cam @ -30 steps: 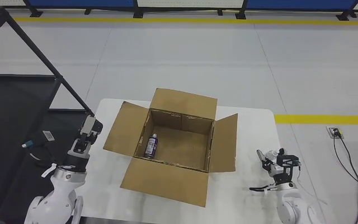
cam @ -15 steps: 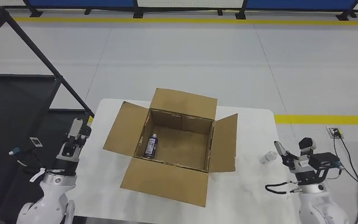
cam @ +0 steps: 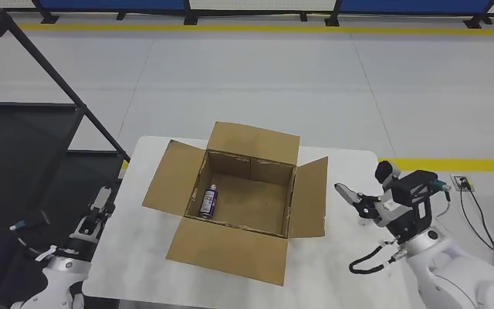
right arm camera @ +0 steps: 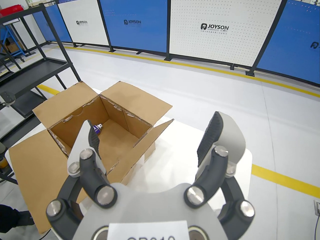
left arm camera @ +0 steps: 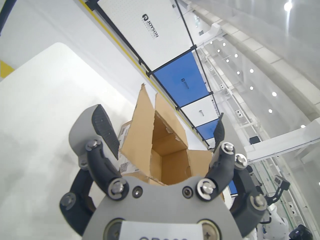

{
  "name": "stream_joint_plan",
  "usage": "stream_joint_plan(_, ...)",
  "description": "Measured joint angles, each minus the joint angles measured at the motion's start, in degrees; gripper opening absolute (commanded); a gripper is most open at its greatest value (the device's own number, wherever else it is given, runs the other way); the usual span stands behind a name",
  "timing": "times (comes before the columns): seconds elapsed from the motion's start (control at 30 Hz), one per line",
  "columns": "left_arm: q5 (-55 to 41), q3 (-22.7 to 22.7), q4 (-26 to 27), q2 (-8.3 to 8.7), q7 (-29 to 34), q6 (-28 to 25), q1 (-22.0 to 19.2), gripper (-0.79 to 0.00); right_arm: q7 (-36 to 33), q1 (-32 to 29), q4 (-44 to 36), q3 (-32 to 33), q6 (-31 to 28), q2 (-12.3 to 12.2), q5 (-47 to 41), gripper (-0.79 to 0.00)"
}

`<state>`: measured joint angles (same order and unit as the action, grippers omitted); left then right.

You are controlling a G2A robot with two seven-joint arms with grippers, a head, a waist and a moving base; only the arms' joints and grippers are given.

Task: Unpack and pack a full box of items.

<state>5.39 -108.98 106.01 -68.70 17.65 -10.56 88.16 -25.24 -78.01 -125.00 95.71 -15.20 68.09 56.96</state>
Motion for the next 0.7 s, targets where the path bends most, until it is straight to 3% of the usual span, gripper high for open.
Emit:
stream_joint_plan(0.33,3.55,1.19,-1.04,0.35,3.46,2.69,-0.29,0.000,0.11,0.00,-0.04,-0.08,-0.04,0.00,-0.09,0.000)
stream_joint_plan(0.43,3.53,1.18,-1.06,0.34,3.44,2.68,-0.29,0.000,-0.09,1.78,-0.49,-3.48,-1.21,0.06,0.29,0.000)
stream_joint_plan(0.57,4.39,2.10,-2.88,0.44,3.30,4.21,-2.38,0.000,-4.11,9.95,0.15,-12.17,0.98,0.54,1.38,0.000)
stream_joint_plan(0.7,6.81,4.19,-7.27,0.84,6.20,4.53,-7.03,0.000,-9.87,21.58,3.49,-22.84,3.47,1.66,0.99,0.000)
